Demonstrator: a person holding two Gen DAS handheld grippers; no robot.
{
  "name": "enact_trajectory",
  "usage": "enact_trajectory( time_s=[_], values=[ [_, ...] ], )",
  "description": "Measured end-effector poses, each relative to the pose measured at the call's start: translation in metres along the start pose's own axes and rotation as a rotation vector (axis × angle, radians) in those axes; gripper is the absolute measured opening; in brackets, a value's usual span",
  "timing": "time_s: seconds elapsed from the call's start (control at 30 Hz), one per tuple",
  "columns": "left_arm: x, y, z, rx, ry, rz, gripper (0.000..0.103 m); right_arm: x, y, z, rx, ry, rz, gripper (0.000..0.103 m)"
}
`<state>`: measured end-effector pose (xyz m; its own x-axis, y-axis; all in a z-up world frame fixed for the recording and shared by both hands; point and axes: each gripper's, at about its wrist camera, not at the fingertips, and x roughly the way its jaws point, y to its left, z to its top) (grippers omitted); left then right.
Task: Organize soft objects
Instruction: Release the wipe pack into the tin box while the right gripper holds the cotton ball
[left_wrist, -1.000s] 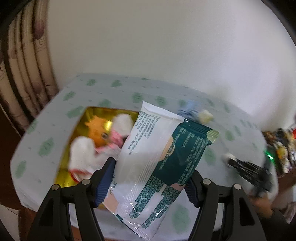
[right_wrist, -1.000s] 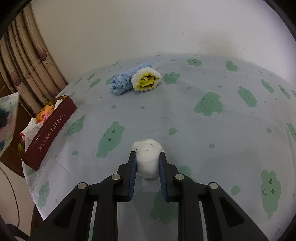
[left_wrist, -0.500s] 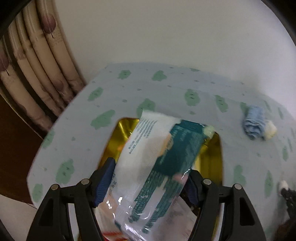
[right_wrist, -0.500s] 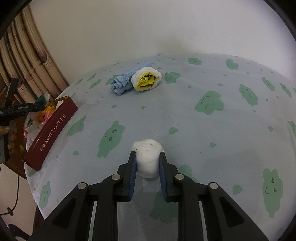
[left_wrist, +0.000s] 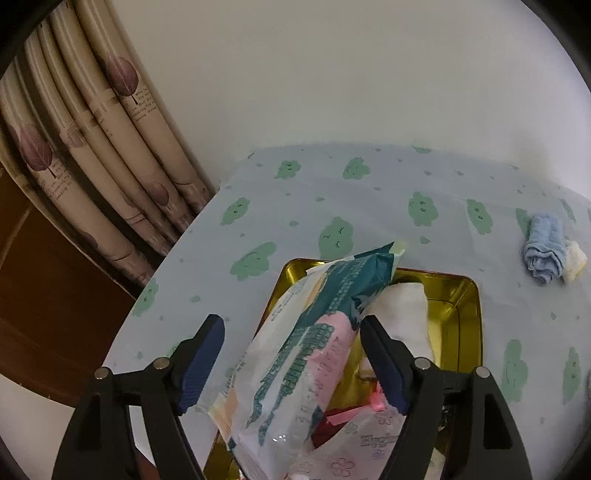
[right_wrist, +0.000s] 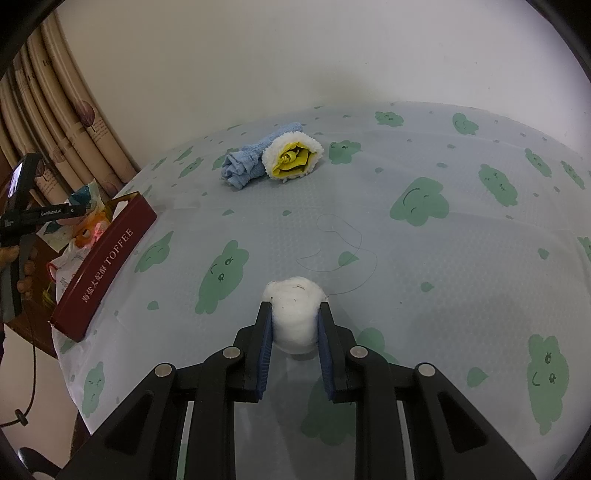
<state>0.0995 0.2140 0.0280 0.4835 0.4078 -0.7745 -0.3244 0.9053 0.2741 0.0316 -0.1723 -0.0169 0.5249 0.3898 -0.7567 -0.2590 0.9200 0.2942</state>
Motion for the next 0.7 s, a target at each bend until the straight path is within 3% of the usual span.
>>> enact_trajectory(
  time_s=[0.1, 0.2, 0.4, 0.5, 0.57, 0.7],
  values=[
    [0.002, 0.001, 0.001, 0.009, 0.006, -0.026, 0.079, 0.001, -0.001, 0.0, 0.006, 0.002, 0.004, 0.021],
    [-0.005, 0.006, 0.002, -0.007, -0.017, -0.146, 0.079, 0.001, -0.001, 0.001, 0.009, 0.003, 0.005, 0.021],
    [-0.016, 0.017, 0.002, -0.055, -0.055, -0.146, 0.079, 0.001, -0.003, 0.001, 0.016, 0.009, 0.015, 0.021],
    [-0.013, 0.019, 0.004, -0.05, -0.026, -0.197, 0.079, 0.001, -0.004, 0.001, 0.018, 0.01, 0.018, 0.021],
    [-0.015, 0.018, 0.004, -0.047, -0.027, -0.179, 0.079, 0.001, -0.004, 0.001, 0.017, 0.009, 0.017, 0.021],
    [-0.043, 0.029, 0.006, -0.118, -0.103, -0.266, 0.079, 0.001, -0.003, 0.001, 0.007, 0.008, 0.016, 0.021]
  ],
)
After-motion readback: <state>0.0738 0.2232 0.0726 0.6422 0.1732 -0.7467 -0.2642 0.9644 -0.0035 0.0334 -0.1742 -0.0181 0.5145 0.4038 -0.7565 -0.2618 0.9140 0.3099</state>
